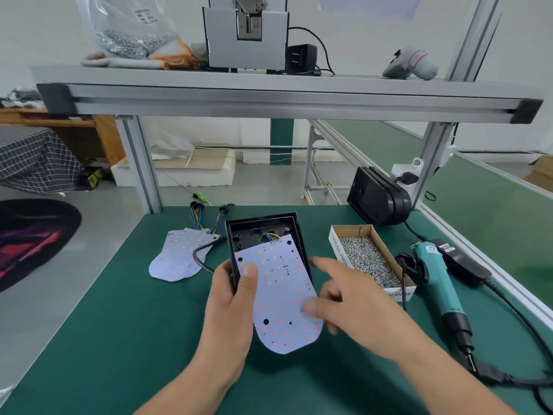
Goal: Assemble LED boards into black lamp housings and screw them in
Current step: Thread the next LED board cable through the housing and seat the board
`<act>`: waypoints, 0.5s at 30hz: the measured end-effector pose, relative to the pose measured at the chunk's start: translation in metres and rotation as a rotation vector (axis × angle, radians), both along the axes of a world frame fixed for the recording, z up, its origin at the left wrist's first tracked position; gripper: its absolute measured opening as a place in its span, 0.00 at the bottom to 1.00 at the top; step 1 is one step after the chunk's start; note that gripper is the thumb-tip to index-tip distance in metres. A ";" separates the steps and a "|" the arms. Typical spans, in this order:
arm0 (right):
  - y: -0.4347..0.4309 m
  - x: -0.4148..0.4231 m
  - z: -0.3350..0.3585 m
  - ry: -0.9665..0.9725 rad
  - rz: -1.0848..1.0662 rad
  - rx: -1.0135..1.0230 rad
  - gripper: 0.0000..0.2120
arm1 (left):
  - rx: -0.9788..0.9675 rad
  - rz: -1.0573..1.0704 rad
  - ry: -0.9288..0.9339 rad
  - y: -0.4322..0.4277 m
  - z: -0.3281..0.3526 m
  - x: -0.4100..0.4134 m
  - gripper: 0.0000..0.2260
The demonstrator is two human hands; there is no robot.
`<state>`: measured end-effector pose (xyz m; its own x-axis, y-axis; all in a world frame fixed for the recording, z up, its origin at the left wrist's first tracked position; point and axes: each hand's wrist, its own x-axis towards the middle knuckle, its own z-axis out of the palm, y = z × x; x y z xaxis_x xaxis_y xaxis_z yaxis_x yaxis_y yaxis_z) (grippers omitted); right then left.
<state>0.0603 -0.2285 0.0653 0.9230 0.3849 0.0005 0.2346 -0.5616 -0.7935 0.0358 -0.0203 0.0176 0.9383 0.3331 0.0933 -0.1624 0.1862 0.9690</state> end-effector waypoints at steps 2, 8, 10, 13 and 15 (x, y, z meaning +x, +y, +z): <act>-0.003 0.002 -0.001 -0.003 -0.026 0.144 0.27 | -0.017 0.000 0.015 0.000 0.000 0.001 0.15; 0.010 -0.004 -0.009 -0.074 -0.059 0.357 0.21 | -0.042 0.009 0.009 0.001 0.003 0.004 0.20; 0.013 -0.004 -0.013 -0.069 -0.090 0.434 0.21 | -0.052 0.001 0.017 0.002 0.003 0.004 0.21; 0.015 -0.004 -0.015 -0.020 -0.154 0.564 0.22 | -0.072 -0.033 0.044 0.002 0.004 0.003 0.23; 0.015 -0.004 -0.016 0.006 -0.153 0.622 0.19 | -0.098 -0.034 0.056 0.001 0.007 0.001 0.25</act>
<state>0.0562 -0.2133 0.0495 0.9681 0.1780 0.1762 0.1830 -0.0227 -0.9828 0.0370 -0.0193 0.0249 0.9519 0.3063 0.0094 -0.1010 0.2847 0.9533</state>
